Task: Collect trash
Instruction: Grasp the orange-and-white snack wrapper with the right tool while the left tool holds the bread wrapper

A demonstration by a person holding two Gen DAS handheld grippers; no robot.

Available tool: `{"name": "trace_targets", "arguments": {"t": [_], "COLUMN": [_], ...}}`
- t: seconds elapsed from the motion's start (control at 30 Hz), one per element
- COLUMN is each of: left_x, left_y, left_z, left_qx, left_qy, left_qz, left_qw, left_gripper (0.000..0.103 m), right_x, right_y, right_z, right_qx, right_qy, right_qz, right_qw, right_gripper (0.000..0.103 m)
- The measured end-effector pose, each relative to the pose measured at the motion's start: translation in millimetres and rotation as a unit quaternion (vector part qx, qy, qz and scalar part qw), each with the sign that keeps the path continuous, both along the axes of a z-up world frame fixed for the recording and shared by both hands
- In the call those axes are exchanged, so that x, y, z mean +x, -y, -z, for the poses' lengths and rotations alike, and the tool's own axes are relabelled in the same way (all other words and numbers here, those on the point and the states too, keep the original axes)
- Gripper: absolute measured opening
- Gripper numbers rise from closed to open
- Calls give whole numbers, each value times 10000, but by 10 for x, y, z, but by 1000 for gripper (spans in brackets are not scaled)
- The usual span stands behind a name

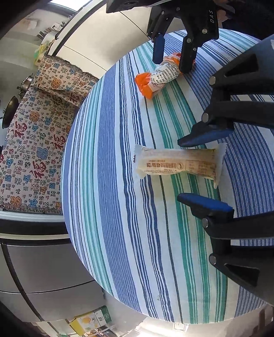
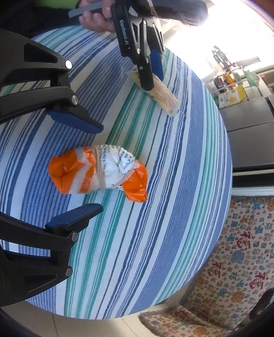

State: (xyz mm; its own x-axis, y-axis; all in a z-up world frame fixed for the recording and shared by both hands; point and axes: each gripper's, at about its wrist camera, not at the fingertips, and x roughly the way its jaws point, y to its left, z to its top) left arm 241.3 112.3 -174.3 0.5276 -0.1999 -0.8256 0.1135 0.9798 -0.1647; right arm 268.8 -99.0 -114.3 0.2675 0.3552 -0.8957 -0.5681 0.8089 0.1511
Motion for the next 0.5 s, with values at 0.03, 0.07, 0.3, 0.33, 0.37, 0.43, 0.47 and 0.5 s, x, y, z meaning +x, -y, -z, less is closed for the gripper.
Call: {"name": "trace_targets", "arguments": {"t": [0.03, 0.07, 0.3, 0.33, 0.37, 0.43, 0.47, 0.5], "left_x": [20, 31, 17, -5, -17, -58, -78, -91], "left_y": [29, 62, 156, 162, 172, 183, 205, 230], "left_z": [14, 23, -39, -74, -107, -158, -190, -214], "left_qx": [32, 71, 247, 240, 228, 193, 171, 162], "left_qy": [-17, -11, 201, 277, 345, 445, 506, 548], "left_qz": [44, 73, 105, 98, 89, 72, 76, 85], "left_qw": [10000, 9999, 9994, 9993, 9991, 9988, 9985, 9983], "left_gripper": [46, 46, 19, 19, 18, 18, 18, 18], "right_x": [15, 29, 14, -11, -29, -83, -110, -134], "right_y": [-49, -81, 12, 43, 72, 154, 194, 223], "right_z": [8, 17, -37, -58, -79, -126, -144, -156], "right_qx": [-87, -165, -73, -31, 20, 138, 189, 224], "right_qy": [-39, -56, -10, 11, 24, 33, 28, 27], "right_qz": [-46, -67, 243, 266, 292, 359, 378, 398], "right_qw": [9999, 9998, 9997, 9996, 9996, 9993, 9991, 9990], "right_gripper": [77, 77, 45, 45, 45, 45, 45, 45]}}
